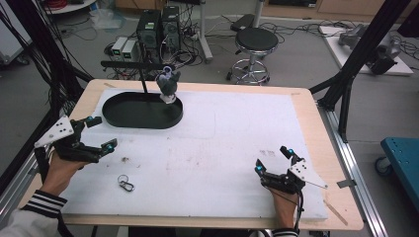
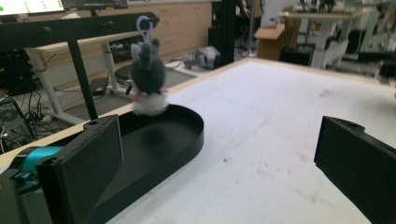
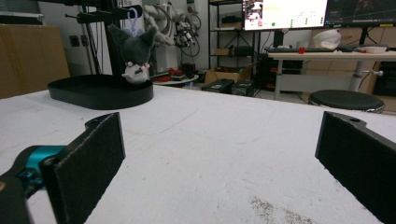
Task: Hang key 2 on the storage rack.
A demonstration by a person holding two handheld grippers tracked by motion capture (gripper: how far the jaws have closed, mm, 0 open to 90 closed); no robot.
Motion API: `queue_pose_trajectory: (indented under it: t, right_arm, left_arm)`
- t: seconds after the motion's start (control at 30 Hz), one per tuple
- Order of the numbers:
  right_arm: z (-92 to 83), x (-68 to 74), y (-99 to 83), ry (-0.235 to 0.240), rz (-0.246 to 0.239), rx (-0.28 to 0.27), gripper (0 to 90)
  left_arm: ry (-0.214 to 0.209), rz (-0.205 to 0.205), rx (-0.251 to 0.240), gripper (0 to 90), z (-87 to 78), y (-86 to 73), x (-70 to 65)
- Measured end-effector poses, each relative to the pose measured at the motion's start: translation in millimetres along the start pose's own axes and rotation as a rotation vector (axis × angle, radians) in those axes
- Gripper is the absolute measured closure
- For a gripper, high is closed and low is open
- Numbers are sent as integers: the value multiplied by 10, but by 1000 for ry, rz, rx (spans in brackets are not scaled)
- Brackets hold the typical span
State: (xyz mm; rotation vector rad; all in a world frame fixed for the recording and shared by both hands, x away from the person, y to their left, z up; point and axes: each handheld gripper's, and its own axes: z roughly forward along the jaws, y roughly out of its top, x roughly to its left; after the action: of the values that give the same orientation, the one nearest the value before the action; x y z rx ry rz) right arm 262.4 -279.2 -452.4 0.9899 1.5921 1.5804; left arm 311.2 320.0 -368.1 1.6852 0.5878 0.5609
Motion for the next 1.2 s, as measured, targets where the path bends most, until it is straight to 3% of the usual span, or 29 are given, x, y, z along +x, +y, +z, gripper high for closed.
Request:
queue_pose_trajectory:
  t: [0.13,0.37,0.53,0.73,1.0,1.2]
  right_arm:
    - [0,0,0,-2,-1,0,6]
    - [0,0,0,-2,-1,-1,7]
    - [-2,-3,-1,1,4,-1,6]
    - [0,-10,0,4,4,-5,6]
    - [-3,-1,0,4,3,0,6]
    - [-2,-12,0,4,-7,-7,6]
  left_arm:
    - [-42,-33,68,17,-57,43,30]
    - [-60,11,191,17,-122,74,-53]
    - [-79,18,286,18,-115,79,-120]
    - [-48,32,342,18,-122,79,-218]
    - [-16,51,440,18,-106,-51,-319]
    - [-25,40,489,30,-69,-142,-375]
